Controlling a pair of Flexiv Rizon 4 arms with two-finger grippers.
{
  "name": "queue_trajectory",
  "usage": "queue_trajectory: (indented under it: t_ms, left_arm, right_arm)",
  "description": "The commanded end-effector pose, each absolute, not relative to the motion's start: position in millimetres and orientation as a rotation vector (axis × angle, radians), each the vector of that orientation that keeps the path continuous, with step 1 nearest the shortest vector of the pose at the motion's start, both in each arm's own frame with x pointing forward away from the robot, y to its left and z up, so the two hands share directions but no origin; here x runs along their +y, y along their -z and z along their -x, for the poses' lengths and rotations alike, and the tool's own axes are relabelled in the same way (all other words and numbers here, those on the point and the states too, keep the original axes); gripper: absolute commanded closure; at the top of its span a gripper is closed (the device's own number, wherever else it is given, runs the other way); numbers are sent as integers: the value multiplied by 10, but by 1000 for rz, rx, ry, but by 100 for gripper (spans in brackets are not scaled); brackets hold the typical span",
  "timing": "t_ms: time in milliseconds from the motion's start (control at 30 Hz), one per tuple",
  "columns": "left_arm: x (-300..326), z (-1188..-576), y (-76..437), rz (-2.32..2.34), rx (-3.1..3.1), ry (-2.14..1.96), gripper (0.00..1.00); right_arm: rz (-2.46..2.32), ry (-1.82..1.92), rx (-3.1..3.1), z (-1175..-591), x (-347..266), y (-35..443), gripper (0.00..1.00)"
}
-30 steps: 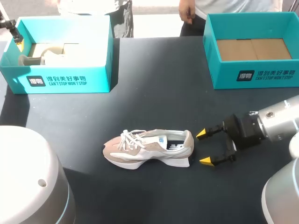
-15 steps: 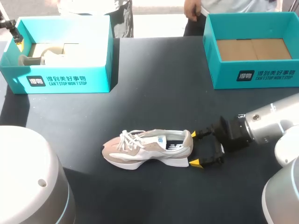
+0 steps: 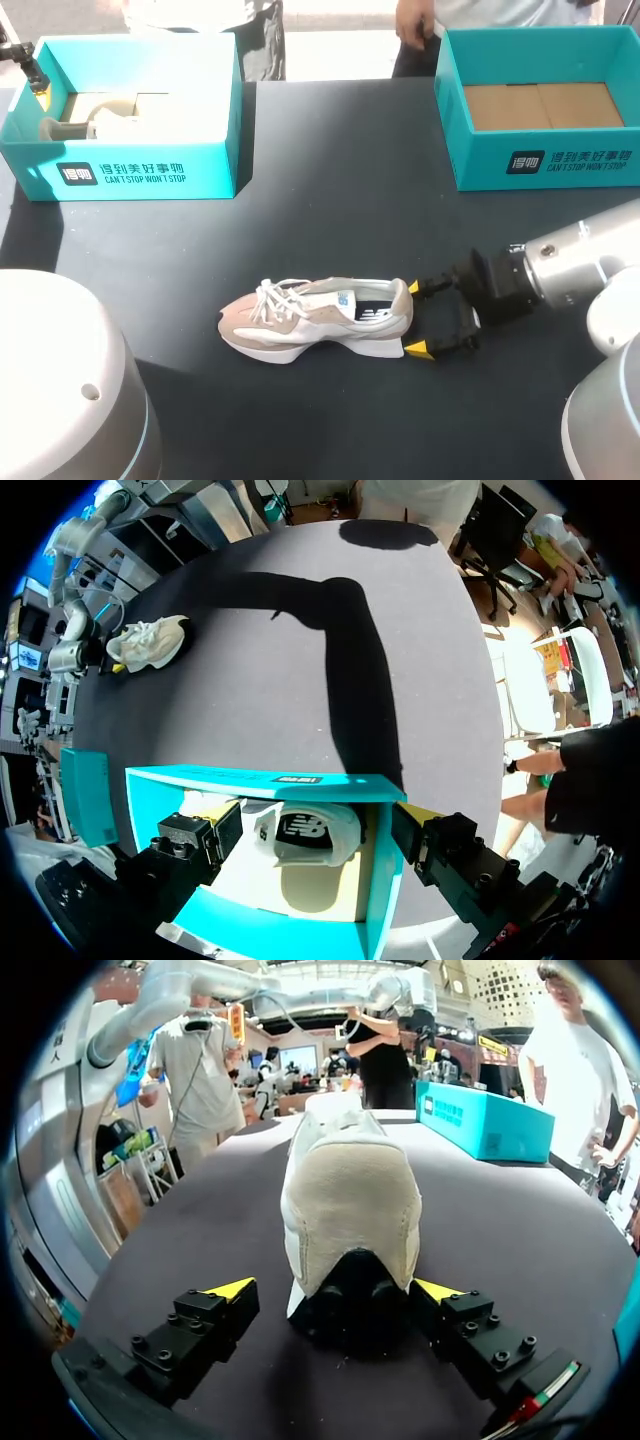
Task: Take the shoe out of the shoebox, open the shoe tongue, remove and reinsert the insole, then place the shoe into the shoebox
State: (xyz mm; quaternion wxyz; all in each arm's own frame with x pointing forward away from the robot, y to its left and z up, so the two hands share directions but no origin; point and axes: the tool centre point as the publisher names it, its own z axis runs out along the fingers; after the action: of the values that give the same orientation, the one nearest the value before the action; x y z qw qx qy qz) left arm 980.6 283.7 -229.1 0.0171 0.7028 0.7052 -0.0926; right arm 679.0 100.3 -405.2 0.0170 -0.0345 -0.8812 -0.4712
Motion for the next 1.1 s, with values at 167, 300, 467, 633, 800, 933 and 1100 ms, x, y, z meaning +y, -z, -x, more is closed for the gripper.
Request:
queue_trajectory:
  t_ms: [167,300,467,633,800,933,1100]
  left_arm:
    - [2840,-9799,2287,-2186,2192,284,0]
    - [2840,-9799,2287,-2186,2192,284,0]
    - [2840,-9799,2287,-2186,2192,284,0]
    - [2840,-9799,2287,-2186,2192,284,0]
    - [2840,-9799,2287,-2186,2192,284,0]
    - [2840,-9799,2287,-2186,2192,284,0]
    - [2840,-9799,2287,-2186,2192,284,0]
  right_arm:
    - [148,1448,-2770,-6838,1002,4070,0]
    - [160,1449,-2781,-6880,1008,4071,0]
    - [168,1463,-2773,-6922,1140,4119,0]
    - [187,1479,-2772,-6940,1270,4152,0]
    - [203,1485,-2780,-6943,1373,4179,0]
    - [200,1495,-2762,-6914,1445,4234,0]
    - [207,1525,-2743,-6884,1537,4300,0]
